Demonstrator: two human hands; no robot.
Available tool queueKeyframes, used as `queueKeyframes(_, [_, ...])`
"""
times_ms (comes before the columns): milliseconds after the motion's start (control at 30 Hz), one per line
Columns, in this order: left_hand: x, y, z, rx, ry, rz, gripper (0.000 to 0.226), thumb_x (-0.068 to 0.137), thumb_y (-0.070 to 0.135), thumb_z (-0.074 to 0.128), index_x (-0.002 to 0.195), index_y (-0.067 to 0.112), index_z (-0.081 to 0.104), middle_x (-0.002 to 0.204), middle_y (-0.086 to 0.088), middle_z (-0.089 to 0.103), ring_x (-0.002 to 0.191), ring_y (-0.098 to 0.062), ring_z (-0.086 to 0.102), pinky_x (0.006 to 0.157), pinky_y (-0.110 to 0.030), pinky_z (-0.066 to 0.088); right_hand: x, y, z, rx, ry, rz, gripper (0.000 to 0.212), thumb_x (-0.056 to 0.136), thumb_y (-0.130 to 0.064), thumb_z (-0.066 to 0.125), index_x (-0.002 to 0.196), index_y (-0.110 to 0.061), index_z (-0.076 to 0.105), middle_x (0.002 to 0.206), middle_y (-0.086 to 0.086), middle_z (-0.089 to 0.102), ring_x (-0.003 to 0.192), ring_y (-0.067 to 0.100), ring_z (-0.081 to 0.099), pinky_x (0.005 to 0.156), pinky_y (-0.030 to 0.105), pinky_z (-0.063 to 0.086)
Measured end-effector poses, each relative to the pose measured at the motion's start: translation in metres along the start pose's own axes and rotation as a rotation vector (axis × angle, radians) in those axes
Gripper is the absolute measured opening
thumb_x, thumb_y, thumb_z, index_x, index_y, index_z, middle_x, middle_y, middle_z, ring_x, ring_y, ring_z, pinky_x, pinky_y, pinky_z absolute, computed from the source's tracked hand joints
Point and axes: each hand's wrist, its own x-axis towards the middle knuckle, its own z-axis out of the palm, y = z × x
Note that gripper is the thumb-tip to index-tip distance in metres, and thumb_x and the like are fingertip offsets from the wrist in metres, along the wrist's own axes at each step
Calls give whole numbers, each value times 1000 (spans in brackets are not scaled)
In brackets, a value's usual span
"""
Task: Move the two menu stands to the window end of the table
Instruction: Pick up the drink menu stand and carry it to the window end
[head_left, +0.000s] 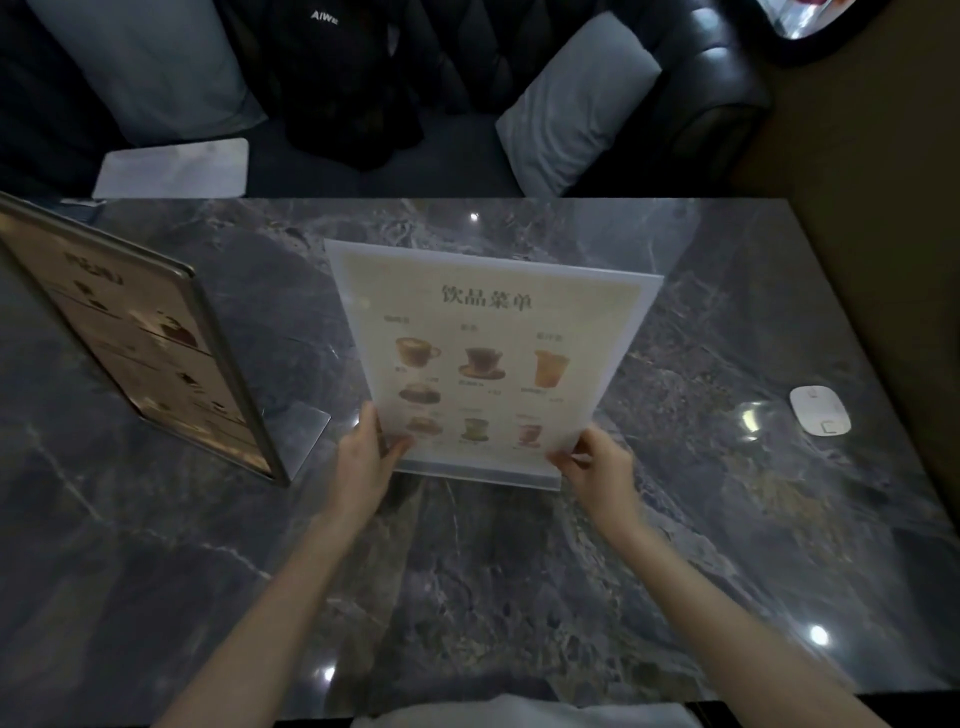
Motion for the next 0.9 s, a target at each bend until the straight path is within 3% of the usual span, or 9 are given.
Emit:
queueKeyframes(133, [-6, -3, 2, -8, 20, 16, 36, 78, 5, 69, 105, -6, 46, 92, -28, 67, 82, -39, 66, 69, -50, 56, -7, -1, 0, 23, 6, -46, 20, 80, -1, 64, 98, -8, 65, 99, -1, 62, 87, 14, 60, 74, 13, 50])
queueKeyframes(233, [-10, -5, 3, -10, 26, 2, 37, 80, 6, 67, 109, -5, 46, 90, -29, 66, 80, -39, 66, 70, -50, 56, -11, 0, 0, 8, 7, -91, 17, 79, 0, 64, 95, -6, 66, 98, -3, 61, 87, 11, 58, 73, 7, 49])
queueKeyframes(333, [-12, -4, 4, -11, 29, -38, 36, 81, 5, 66, 109, -5, 46, 92, -30, 65, 82, -40, 66, 71, -49, 55, -12, 3, 2, -10, 20, -84, 15, 78, 4, 64, 91, -2, 66, 94, -1, 61, 84, 17, 59, 72, 15, 47])
queueKeyframes(500, [-12, -5, 4, -37, 27, -21, 38, 81, 4, 66, 112, -6, 46, 96, -29, 66, 85, -40, 66, 74, -51, 55, -12, 4, 4, -24, 14, -68, 12, 79, 2, 63, 91, 0, 65, 97, 13, 67, 84, 18, 59, 70, 15, 45])
queueKeyframes(667, [-13, -5, 4, -80, 17, -26, 37, 82, 5, 64, 113, -4, 46, 105, -25, 65, 95, -36, 64, 80, -45, 54, -12, 2, 3, -93, -22, -28, 19, 82, -3, 62, 101, -4, 62, 103, 16, 67, 80, 23, 61, 74, 42, 56])
queueKeyframes(900, [-15, -5, 2, -73, -19, -25, 32, 85, 12, 62, 111, -2, 51, 103, -23, 64, 93, -36, 61, 79, -41, 49, -20, 8, 4, -166, -86, 77, 36, 84, -14, 59, 118, -16, 48, 112, 10, 65, 93, 26, 62, 78, 44, 55])
